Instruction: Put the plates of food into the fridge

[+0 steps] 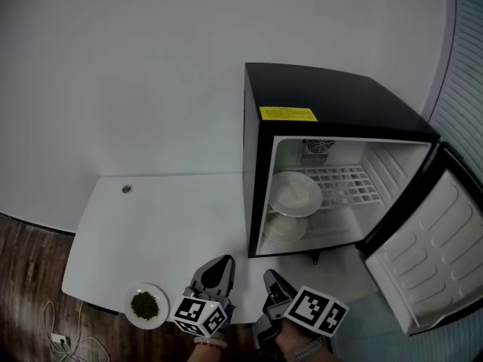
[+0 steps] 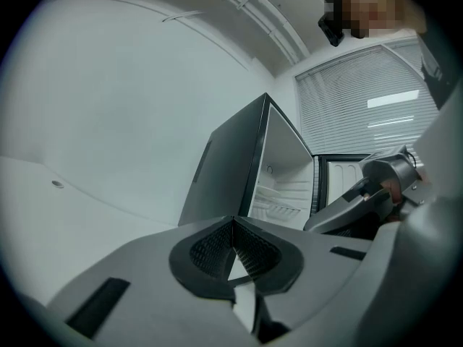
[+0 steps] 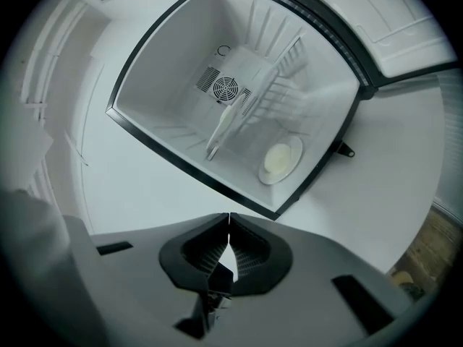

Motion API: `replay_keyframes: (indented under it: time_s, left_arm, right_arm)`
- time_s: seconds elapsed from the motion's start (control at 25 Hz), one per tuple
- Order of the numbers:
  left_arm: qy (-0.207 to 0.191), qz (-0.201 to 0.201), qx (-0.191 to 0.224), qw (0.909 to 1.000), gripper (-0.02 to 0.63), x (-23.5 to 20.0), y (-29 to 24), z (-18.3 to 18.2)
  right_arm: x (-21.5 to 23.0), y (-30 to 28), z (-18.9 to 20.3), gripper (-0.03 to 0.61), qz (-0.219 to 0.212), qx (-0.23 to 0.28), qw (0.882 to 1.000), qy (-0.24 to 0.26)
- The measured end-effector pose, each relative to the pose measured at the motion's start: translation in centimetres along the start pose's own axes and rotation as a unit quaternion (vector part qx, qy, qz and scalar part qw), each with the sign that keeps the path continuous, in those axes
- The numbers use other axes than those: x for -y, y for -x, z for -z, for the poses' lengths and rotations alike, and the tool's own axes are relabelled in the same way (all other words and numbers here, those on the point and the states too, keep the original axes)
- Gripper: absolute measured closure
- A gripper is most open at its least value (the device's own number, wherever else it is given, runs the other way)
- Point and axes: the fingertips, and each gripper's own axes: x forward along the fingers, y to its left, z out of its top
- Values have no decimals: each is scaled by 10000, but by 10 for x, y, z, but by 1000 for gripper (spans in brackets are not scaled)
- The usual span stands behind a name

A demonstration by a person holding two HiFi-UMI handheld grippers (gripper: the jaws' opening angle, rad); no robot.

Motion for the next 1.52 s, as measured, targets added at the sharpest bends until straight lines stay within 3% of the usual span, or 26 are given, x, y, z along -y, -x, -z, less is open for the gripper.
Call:
replay_keyframes:
  time_s: [0.28,0.64,1.04,1.52]
  left_arm:
    - [-102,65,-176,9998,604,5,31,9]
    - [57,-125,109,9998,604,-6,76,-1]
    - [75,-940,242,9952,604,-59,155,-19]
    - [-34,-1843,308,9824,604,-119,246,-26]
  right_arm:
    - [5,3,33,571,76,-228,9997,74]
    - [1,-2,80,571,39,-602,9972,445]
    - [-9,-12,193,571,-153,-1580,9840,811]
    - [-24,-21,304,569,-504,-2546,9634,675]
